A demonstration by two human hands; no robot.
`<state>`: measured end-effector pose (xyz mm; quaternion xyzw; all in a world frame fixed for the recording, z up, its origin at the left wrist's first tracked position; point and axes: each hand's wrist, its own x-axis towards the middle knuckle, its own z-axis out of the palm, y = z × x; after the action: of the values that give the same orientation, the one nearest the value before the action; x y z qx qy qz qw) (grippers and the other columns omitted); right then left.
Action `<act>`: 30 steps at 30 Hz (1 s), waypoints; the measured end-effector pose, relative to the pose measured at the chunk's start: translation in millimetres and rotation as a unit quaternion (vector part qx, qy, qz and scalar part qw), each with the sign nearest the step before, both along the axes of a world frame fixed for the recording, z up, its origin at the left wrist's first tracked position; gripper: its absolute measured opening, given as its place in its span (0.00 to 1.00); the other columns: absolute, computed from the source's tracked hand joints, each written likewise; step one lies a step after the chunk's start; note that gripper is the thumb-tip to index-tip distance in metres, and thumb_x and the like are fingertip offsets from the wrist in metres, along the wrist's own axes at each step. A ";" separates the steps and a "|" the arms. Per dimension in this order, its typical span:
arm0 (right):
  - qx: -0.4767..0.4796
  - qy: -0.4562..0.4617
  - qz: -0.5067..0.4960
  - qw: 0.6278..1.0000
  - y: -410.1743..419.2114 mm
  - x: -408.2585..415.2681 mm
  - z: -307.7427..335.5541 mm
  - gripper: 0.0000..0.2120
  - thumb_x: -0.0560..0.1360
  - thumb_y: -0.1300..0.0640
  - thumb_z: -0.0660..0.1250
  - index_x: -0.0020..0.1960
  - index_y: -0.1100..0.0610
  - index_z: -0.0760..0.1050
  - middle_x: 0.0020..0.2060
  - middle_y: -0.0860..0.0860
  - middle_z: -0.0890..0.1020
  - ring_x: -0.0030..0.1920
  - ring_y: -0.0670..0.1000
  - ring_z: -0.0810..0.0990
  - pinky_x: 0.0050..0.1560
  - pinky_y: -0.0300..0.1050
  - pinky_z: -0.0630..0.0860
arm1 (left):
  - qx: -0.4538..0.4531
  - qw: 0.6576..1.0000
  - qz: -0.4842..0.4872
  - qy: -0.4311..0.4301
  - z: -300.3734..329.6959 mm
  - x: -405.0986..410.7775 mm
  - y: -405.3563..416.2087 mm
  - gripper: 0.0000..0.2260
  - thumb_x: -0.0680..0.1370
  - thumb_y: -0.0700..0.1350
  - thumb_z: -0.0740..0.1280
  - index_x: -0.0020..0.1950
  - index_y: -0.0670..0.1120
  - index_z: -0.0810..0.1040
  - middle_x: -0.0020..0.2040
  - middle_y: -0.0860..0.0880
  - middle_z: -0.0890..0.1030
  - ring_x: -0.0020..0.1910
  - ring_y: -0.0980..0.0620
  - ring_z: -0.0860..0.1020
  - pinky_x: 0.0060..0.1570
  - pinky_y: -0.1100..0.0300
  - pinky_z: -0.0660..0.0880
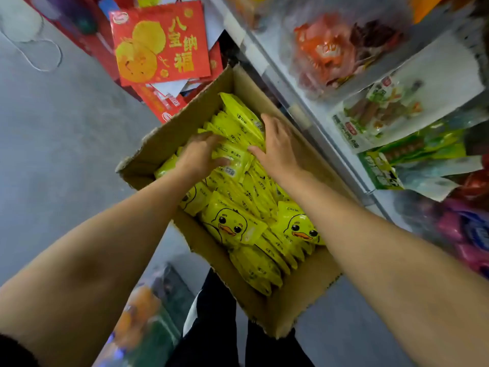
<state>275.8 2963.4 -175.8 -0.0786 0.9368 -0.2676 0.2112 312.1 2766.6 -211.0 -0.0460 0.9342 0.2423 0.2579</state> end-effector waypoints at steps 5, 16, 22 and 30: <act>0.042 0.033 0.004 0.999 -22.1 -16.4 -28.9 0.38 0.72 0.48 0.73 0.74 0.60 0.61 0.67 0.61 0.73 0.68 0.61 0.70 0.65 0.55 0.70 | -0.009 1.000 -0.015 -0.016 -28.1 -5.0 -7.3 0.32 0.71 0.60 0.72 0.73 0.56 0.68 0.77 0.48 0.62 0.74 0.42 0.60 0.72 0.47 0.60; 0.163 0.032 0.078 0.983 -28.1 -7.7 -62.6 0.46 0.66 0.37 0.75 0.76 0.53 0.59 0.72 0.55 0.65 0.70 0.58 0.64 0.63 0.56 0.70 | 0.000 1.000 0.015 -0.006 -35.1 18.8 -13.0 0.31 0.68 0.60 0.74 0.69 0.57 0.73 0.65 0.47 0.72 0.66 0.44 0.66 0.63 0.52 0.67; 0.185 0.073 0.066 0.978 -28.9 -6.4 -66.1 0.37 0.68 0.42 0.75 0.70 0.53 0.65 0.64 0.56 0.71 0.64 0.58 0.69 0.55 0.54 0.71 | 0.057 0.998 0.021 0.010 -45.7 30.2 -18.6 0.34 0.67 0.58 0.76 0.72 0.58 0.70 0.71 0.49 0.70 0.69 0.43 0.64 0.66 0.56 0.60; 0.013 -0.057 -0.113 0.992 9.6 22.8 -39.4 0.24 0.78 0.51 0.56 0.74 0.48 0.63 0.54 0.61 0.81 0.55 0.64 0.78 0.53 0.54 0.73 | 0.024 0.999 -0.026 -0.024 -47.0 31.0 -21.9 0.41 0.66 0.62 0.74 0.76 0.61 0.60 0.77 0.56 0.59 0.73 0.43 0.56 0.70 0.54 0.55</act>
<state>298.6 2973.0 -215.2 0.0460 0.9295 -0.2818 0.2335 343.1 2744.8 -258.0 -0.0209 0.9224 0.2568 0.2876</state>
